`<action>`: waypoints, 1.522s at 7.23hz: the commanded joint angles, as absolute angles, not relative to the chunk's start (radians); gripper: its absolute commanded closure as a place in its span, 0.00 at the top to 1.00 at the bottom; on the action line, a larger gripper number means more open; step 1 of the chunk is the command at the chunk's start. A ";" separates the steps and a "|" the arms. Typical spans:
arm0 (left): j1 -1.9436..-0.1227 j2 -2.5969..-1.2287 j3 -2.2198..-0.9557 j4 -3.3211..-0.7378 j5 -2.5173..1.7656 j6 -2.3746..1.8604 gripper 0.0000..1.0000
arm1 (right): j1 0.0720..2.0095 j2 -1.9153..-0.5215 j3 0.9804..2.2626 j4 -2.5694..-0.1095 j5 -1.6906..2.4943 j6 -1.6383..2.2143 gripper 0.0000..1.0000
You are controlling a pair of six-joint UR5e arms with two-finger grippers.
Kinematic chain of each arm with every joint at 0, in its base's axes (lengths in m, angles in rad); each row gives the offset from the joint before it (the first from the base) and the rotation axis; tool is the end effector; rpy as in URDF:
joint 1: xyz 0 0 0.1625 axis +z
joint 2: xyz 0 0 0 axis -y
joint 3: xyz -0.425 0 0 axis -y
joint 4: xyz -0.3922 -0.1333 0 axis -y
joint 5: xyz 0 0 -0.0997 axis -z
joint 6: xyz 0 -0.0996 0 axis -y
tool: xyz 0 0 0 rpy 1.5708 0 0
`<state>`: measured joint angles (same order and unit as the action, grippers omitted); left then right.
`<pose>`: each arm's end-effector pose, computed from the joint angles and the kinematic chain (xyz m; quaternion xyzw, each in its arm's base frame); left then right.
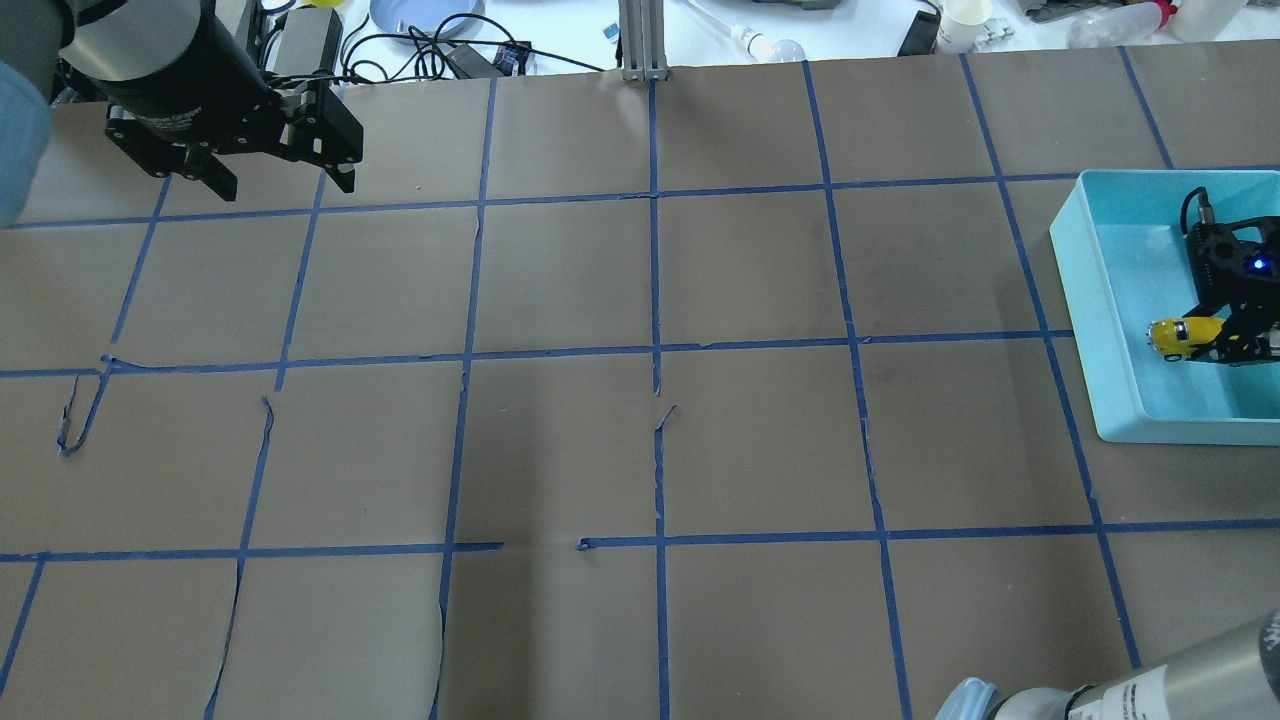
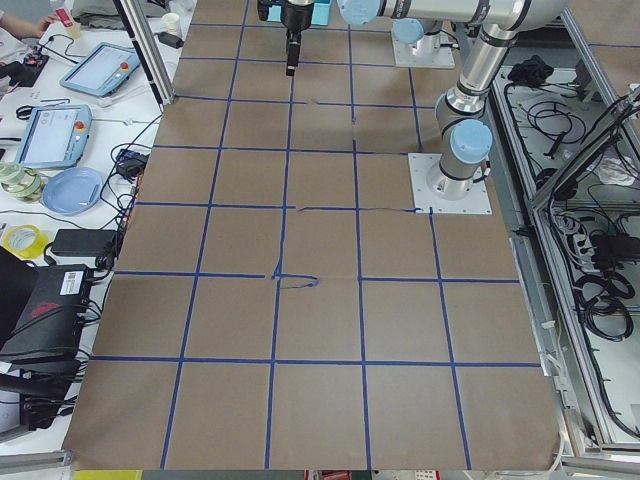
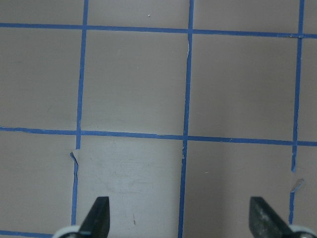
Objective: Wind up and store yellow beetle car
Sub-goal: 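Lower the car into the bin and open the right gripper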
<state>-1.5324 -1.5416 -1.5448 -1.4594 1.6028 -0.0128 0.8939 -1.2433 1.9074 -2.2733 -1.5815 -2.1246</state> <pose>-0.1111 -0.4987 0.5273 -0.0268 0.9960 -0.0830 0.0170 -0.2408 -0.5108 0.2275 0.6621 -0.7492 -0.0020 0.0198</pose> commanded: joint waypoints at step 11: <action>-1.531 -1.542 -1.542 -1.460 1.603 -0.012 1.00 | 0.960 -1.409 1.725 -1.984 -1.589 -2.003 1.00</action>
